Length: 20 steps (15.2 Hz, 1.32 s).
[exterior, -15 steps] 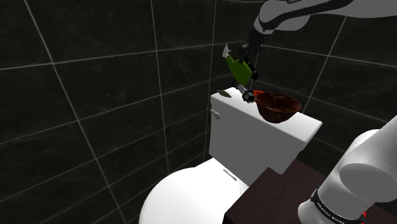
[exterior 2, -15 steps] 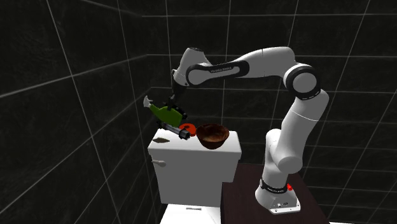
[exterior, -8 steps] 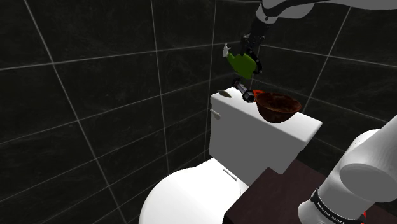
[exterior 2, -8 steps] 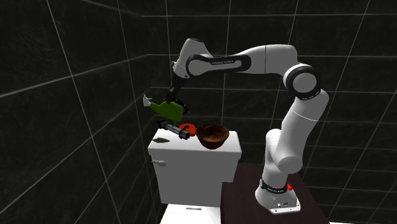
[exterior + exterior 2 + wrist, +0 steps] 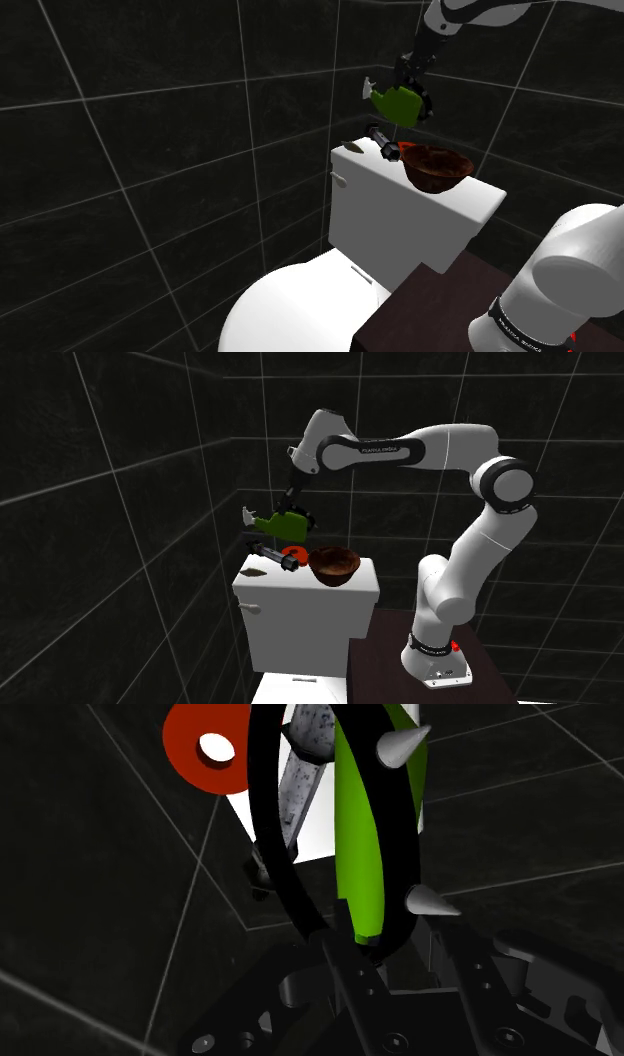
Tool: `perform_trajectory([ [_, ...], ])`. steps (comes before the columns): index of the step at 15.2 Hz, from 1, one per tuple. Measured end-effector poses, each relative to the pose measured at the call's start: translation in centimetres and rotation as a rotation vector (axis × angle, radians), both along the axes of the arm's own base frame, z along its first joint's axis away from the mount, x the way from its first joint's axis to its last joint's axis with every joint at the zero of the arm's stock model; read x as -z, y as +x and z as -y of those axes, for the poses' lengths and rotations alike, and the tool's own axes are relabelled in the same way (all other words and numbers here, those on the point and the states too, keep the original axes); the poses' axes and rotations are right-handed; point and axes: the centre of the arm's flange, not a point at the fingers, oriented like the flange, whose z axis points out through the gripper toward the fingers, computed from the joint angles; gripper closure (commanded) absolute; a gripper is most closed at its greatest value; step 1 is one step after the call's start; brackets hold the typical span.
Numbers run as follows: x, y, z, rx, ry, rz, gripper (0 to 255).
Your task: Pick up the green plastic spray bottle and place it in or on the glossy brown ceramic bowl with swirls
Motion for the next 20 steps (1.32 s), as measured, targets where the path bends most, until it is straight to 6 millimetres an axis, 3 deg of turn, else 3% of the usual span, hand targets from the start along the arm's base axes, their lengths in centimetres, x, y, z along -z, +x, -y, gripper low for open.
perform_trajectory([
  [15, 1.6, -19.4, -4.3, 0.000, -0.001, 0.001, 255],
  [20, 3.8, -20.7, -4.5, 0.000, -0.001, 0.001, 255],
])
